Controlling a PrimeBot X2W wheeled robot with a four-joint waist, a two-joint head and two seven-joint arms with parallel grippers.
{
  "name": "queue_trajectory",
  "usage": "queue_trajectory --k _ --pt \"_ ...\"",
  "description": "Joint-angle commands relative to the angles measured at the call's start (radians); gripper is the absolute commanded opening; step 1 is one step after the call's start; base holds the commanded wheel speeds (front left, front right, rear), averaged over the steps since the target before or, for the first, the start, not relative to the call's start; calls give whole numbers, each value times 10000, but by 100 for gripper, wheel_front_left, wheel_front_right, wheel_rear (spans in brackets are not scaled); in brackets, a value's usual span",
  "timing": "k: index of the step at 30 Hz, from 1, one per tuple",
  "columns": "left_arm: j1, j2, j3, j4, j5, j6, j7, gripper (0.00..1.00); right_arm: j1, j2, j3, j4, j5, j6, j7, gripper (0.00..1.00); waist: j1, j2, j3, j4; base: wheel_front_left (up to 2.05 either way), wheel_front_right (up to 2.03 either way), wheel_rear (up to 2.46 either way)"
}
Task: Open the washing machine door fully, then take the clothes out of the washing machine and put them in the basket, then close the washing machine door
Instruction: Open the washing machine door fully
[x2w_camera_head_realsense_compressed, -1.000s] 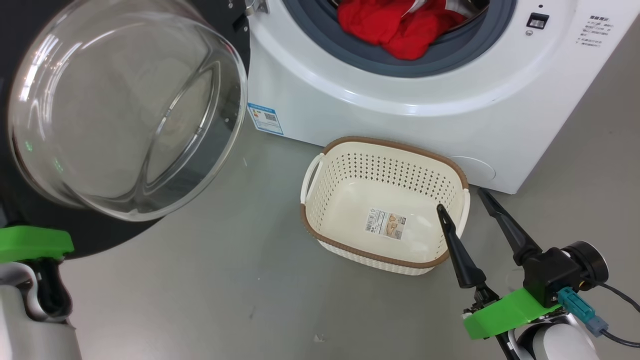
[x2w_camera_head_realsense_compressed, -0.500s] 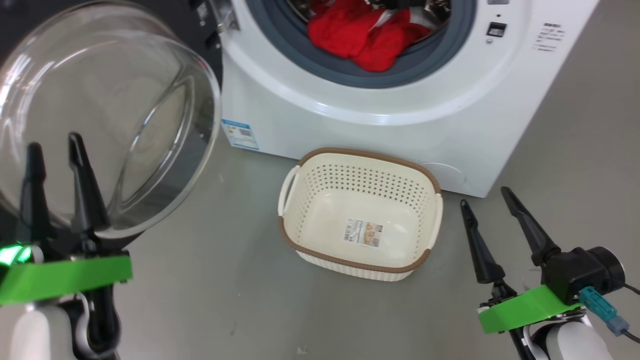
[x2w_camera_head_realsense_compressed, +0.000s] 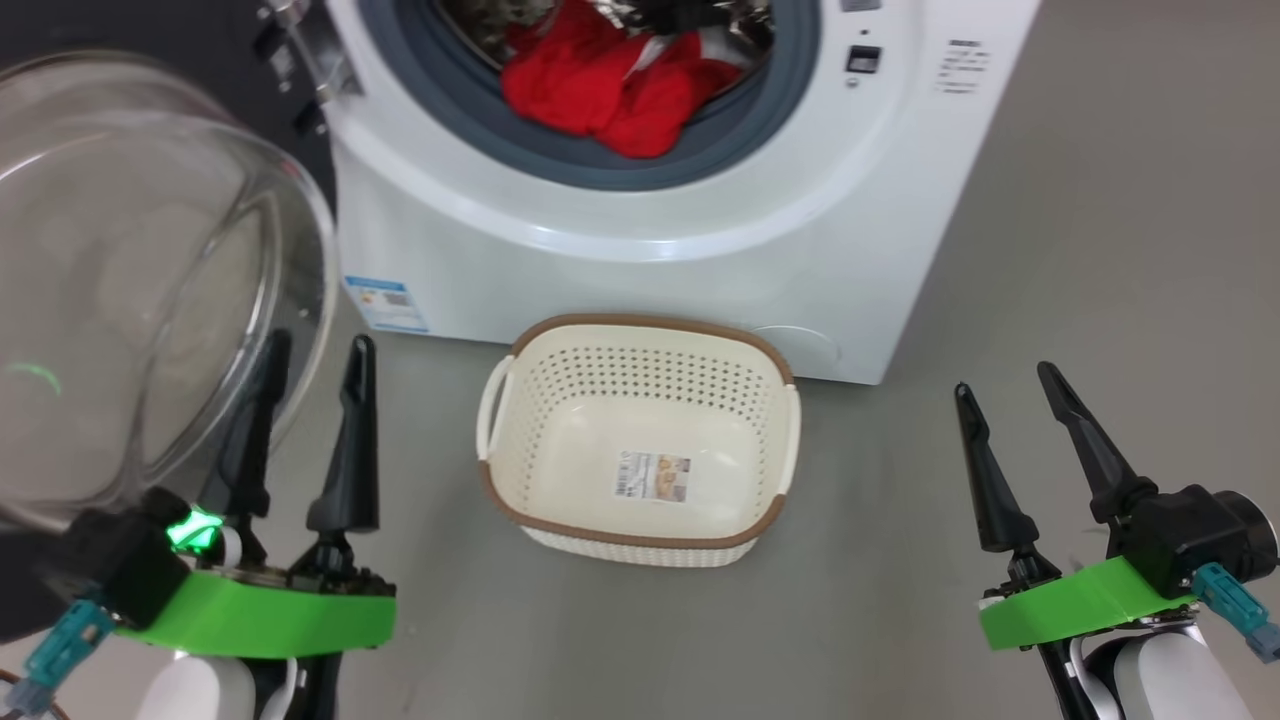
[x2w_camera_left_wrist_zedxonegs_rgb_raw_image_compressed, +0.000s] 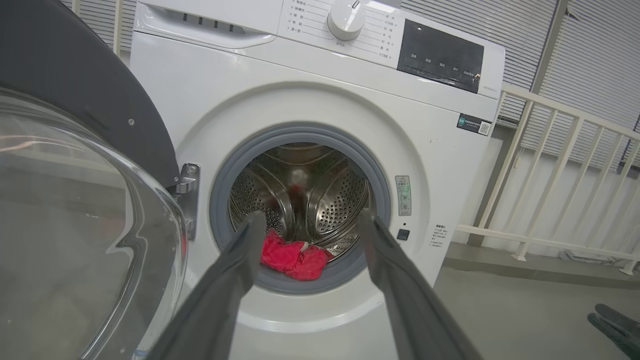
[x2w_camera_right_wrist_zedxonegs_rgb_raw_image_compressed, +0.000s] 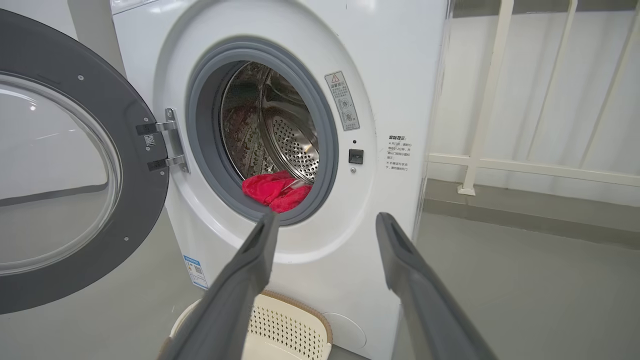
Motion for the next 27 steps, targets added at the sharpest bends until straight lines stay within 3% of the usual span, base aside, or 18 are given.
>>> queue_trajectory --k 1,11,15,27 --pt "27 333 218 -226 -112 -53 -49 100 -260 17 166 -222 66 62 -123 100 0 0 -82 -398 0 0 0" --pt "706 662 -338 -289 -236 -53 -49 100 -84 17 11 -768 335 62 -131 100 0 0 -252 -1531 0 0 0" --pt "1008 865 -135 -351 411 10 -49 100 104 17 19 -1005 350 62 -132 100 0 0 -375 -1950 0 0 0" --pt "1996 427 774 -819 1534 484 -49 100 585 17 -28 -1488 409 62 -133 100 0 0 -524 -2944 0 0 0"
